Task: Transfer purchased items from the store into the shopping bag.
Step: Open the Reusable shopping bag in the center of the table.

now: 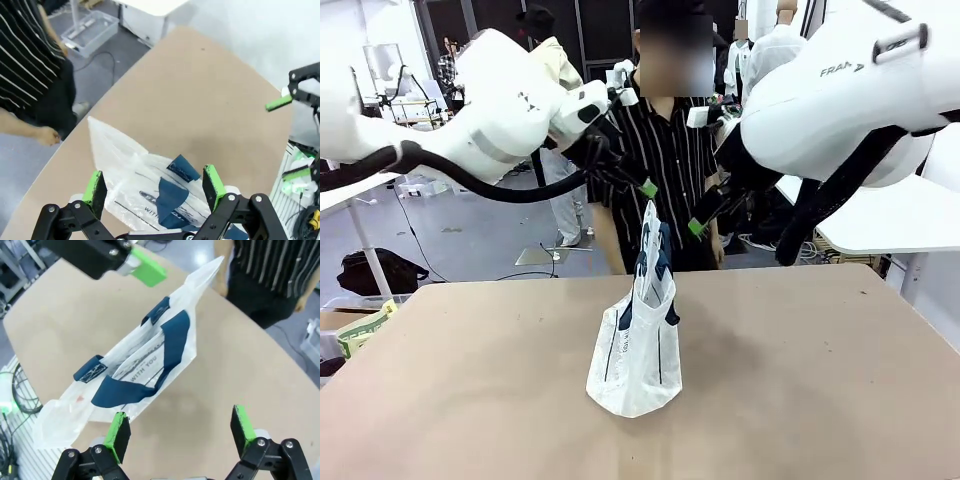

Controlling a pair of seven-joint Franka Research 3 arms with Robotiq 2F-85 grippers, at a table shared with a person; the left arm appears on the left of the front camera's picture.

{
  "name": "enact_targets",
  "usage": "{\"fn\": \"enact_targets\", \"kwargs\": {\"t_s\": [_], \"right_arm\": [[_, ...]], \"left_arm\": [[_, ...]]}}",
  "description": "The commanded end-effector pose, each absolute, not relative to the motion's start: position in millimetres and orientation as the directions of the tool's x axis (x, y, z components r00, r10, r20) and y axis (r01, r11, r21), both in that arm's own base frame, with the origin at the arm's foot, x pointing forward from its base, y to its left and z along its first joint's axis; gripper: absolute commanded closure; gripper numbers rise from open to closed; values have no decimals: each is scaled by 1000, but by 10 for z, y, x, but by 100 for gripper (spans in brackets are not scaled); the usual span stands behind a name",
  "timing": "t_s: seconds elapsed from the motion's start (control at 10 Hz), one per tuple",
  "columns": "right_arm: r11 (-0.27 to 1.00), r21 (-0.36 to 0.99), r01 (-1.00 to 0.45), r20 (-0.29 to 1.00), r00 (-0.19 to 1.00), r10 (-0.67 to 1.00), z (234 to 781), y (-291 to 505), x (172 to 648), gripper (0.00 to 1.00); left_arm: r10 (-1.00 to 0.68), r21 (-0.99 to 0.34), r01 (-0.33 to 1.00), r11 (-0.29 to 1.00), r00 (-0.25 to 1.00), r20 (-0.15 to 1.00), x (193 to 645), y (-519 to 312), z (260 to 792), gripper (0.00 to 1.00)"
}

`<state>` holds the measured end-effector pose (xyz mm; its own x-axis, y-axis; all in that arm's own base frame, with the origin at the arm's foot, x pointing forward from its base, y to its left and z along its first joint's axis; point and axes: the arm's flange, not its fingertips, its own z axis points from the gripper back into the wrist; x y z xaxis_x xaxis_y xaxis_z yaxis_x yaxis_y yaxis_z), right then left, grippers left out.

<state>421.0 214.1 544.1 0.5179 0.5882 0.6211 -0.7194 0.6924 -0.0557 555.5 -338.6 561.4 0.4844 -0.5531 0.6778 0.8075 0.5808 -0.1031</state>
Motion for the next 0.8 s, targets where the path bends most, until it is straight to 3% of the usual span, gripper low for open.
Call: {"fn": "enact_targets", "kwargs": {"t_s": [0.0,0.7], "right_arm": [[680,-12,-733,611,533,585,5491,2207,4288,0],[625,78,-777,572,548,611,5261,2521,4264,0]], "left_arm": [[-595,-119,808,577,516,616,5800,-3444,5639,0],[-640,-176,779,601,602,478,6008,-3610,5419,0]]}}
